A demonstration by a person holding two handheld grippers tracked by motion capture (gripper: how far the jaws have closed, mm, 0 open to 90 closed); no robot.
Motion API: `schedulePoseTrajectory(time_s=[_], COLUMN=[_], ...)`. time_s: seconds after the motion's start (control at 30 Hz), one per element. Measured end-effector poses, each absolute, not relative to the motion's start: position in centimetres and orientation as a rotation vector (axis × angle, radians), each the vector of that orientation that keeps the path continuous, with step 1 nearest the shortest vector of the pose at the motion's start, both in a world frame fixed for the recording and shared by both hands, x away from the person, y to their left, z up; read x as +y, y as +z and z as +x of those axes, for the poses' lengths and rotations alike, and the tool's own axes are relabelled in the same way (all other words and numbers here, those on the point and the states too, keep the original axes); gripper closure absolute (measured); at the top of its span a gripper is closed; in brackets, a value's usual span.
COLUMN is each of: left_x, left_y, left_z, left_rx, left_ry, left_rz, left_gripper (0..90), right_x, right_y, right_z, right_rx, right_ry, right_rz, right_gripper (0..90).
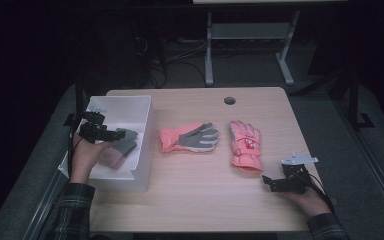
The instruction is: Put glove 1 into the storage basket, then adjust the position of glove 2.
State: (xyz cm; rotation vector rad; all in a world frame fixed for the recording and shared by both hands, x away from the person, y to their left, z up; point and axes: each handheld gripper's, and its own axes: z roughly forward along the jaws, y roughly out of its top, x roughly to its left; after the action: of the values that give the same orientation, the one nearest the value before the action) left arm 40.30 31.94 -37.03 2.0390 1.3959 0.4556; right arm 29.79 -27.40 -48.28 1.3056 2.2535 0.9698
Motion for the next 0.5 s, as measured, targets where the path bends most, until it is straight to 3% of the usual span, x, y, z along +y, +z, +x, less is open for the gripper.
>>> schedulePoseTrajectory(time_s=[0.5], left_x=[26.9], left_y=[-32.9], left_z=[38.9], left_rx=[1.111], left_ry=[0.38], left_rz=[2.027], left_gripper=[17.5], right_x=[-27.4], right_y=[-48.3], right_z=[29.8], right_rx=[2.254], right_ry=[0.97], right_rz=[1.305], right_gripper=[7.8])
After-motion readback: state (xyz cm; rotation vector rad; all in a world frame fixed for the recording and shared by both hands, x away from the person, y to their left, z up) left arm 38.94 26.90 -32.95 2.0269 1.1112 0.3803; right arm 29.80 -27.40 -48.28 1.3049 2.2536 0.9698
